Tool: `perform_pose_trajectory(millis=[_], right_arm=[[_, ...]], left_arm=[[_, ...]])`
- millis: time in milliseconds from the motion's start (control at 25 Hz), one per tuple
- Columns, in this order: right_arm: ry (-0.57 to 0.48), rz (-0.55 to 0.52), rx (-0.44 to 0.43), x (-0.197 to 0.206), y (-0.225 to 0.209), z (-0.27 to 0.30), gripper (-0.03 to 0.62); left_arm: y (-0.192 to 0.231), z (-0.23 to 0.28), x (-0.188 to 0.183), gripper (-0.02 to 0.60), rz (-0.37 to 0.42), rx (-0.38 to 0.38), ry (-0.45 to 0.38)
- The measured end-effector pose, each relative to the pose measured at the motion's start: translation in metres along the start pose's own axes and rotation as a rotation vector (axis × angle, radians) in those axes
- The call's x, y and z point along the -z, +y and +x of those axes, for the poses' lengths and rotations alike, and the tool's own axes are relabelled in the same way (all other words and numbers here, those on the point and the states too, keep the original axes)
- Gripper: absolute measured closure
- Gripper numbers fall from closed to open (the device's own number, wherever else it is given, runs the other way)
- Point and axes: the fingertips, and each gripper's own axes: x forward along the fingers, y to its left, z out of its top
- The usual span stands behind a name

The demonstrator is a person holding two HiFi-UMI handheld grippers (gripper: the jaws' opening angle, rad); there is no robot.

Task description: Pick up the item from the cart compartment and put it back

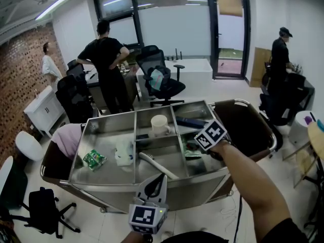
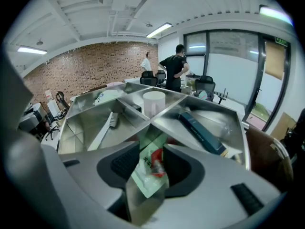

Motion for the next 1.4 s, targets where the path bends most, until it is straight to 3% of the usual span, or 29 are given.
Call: perform_pose_trajectory(millis=[80, 720, 800, 840, 1000, 1400], right_arm=[[0.010, 0.006, -0.008, 0.003, 0.000, 0.001, 0.391], [0.030, 0.051, -0.011, 0.014, -0.005, -0.002, 0.398], [0.017, 0.077, 0.012, 0.014, -0.009, -0.005, 0.502], [0.005, 0.092, 0.028, 0.013, -0.011, -0.008, 0.585], [-0.063, 0.120, 0.053, 0.006, -0.015, -0.023, 0.588], [-0.373, 0.119, 0.040, -0.021, 0.017, -0.104, 0.588]], left_arm=[[0.000, 0.000, 0.001, 0.581, 0.002, 0.001, -0.004], [-0.002, 0.002, 0.000, 0.581, -0.001, 0.011, -0.015], [-0.002, 0.002, 0.002, 0.581, -0.001, 0.011, -0.006], [-0.002, 0.003, 0.003, 0.581, 0.002, 0.011, -0.006], [-0.003, 0.004, 0.003, 0.581, 0.009, 0.011, -0.003], [-0.001, 0.008, 0.008, 0.581, 0.028, 0.018, 0.018]])
